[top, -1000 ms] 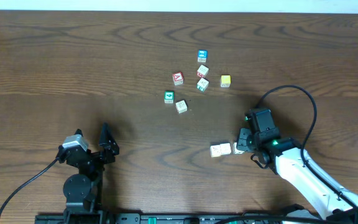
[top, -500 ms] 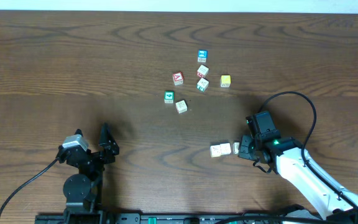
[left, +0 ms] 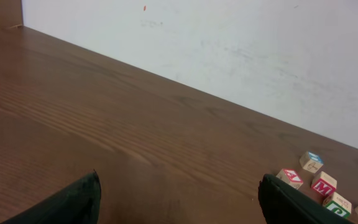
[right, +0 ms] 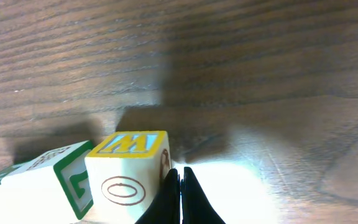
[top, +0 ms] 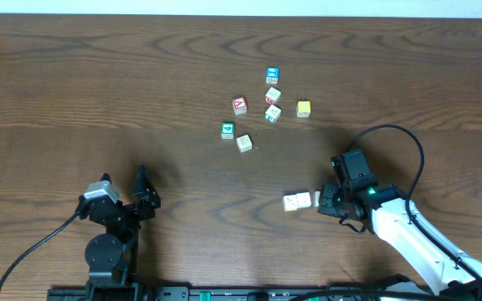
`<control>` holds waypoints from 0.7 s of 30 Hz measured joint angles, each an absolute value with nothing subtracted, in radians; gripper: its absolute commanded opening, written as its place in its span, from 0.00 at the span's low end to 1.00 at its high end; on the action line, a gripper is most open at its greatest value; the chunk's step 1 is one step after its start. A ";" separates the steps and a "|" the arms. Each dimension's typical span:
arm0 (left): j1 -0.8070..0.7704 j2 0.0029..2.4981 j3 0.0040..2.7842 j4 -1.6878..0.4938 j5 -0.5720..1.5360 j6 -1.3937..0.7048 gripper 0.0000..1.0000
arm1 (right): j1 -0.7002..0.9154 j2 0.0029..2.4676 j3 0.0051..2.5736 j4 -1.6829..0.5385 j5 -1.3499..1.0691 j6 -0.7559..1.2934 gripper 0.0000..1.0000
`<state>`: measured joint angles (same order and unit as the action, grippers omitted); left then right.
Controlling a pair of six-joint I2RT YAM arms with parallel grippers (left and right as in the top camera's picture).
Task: Lift 5 blocks
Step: 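Open right gripper and push the oval block against the row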
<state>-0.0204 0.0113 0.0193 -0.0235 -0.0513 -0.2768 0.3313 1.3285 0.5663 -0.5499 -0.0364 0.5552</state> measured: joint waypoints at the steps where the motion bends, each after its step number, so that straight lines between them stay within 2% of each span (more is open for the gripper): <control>1: -0.020 0.011 0.019 -0.023 -0.051 -0.277 0.82 | 0.331 1.328 0.566 -0.550 -0.041 0.555 0.01; 21: -0.020 0.011 0.019 -0.023 -0.051 -0.277 0.81 | 0.349 1.328 0.566 -0.496 -0.088 0.477 0.02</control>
